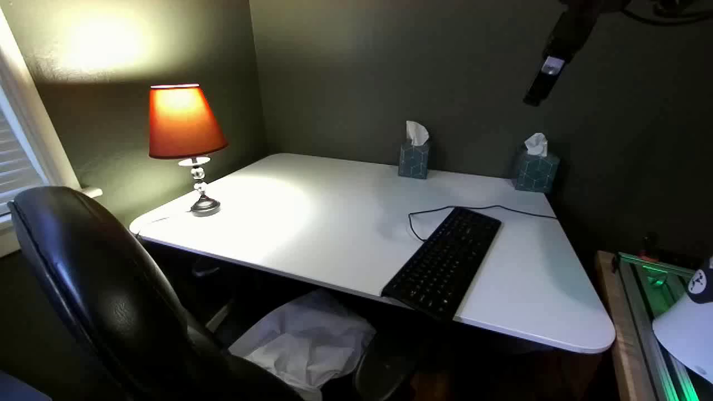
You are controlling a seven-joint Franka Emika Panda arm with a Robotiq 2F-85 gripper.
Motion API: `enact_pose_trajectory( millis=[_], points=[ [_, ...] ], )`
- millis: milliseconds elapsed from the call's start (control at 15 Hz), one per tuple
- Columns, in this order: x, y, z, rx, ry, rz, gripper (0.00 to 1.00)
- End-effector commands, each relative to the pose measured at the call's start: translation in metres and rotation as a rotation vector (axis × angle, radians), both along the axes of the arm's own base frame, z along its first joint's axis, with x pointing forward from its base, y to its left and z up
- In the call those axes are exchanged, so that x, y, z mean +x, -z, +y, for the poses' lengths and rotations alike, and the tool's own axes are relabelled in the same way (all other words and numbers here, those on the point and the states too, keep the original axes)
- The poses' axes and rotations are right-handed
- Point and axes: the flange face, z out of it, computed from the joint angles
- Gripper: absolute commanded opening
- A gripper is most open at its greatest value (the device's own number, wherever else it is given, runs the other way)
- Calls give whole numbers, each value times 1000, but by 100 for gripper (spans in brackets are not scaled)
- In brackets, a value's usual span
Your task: Press a button on the keyboard
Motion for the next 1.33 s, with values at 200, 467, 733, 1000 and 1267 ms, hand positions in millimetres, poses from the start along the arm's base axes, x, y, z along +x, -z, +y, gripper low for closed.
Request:
enact_pose_trajectory(
  millis=[200, 467, 733, 1000, 1267],
  points=[
    [-1, 16, -1, -7, 1, 39, 100],
    [-1, 17, -1, -7, 1, 39, 100],
    [13, 14, -28, -3, 85, 36, 100],
    [27, 21, -73, 18, 205, 45, 100],
    [39, 35, -115, 39, 312, 56, 100]
  ],
)
